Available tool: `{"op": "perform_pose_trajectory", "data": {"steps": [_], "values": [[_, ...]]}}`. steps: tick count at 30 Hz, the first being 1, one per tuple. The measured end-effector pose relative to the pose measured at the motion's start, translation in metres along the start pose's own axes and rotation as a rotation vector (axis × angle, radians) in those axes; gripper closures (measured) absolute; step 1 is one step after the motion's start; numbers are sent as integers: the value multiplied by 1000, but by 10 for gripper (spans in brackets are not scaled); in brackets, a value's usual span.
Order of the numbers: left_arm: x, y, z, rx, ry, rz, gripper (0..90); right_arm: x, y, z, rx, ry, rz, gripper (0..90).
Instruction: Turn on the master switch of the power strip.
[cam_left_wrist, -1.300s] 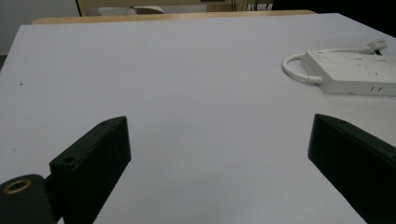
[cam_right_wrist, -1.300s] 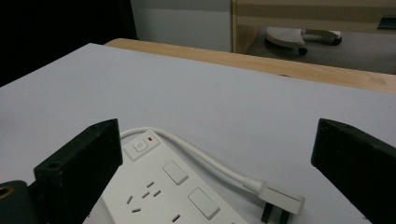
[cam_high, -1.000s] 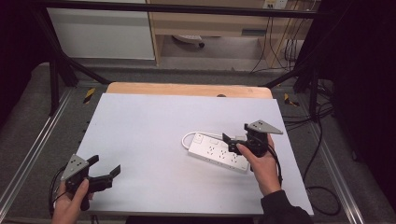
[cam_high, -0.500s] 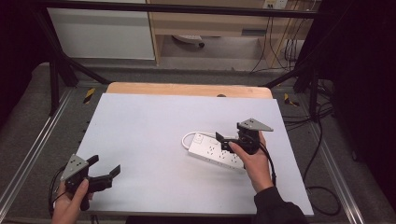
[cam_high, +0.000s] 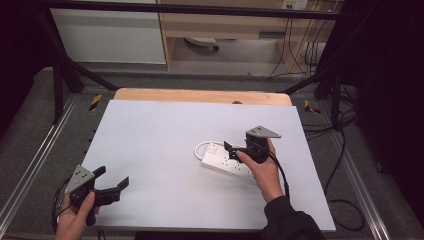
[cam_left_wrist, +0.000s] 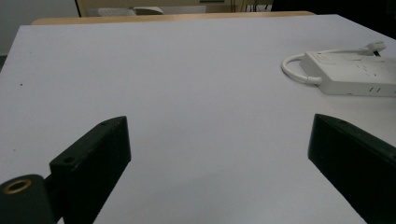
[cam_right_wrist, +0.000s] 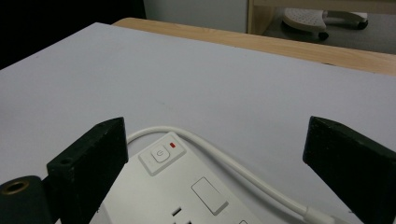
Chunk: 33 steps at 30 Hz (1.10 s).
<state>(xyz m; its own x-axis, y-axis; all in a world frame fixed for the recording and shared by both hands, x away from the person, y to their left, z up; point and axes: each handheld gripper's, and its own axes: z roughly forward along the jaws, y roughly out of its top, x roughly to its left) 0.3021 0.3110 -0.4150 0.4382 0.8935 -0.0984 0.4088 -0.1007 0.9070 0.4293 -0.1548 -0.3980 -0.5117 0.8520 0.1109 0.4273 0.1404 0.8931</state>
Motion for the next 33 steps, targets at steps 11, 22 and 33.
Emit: {"op": "perform_pose_trajectory", "data": {"steps": [11,22,33], "values": [[0,0,0,1,1,-1,58,8,-3,18,31,9,2,91],[0,0,0,1,-2,2,58,15,-5,31,53,29,3,131],[0,0,-1,0,-2,6,58,23,-7,39,65,41,4,149]]}}
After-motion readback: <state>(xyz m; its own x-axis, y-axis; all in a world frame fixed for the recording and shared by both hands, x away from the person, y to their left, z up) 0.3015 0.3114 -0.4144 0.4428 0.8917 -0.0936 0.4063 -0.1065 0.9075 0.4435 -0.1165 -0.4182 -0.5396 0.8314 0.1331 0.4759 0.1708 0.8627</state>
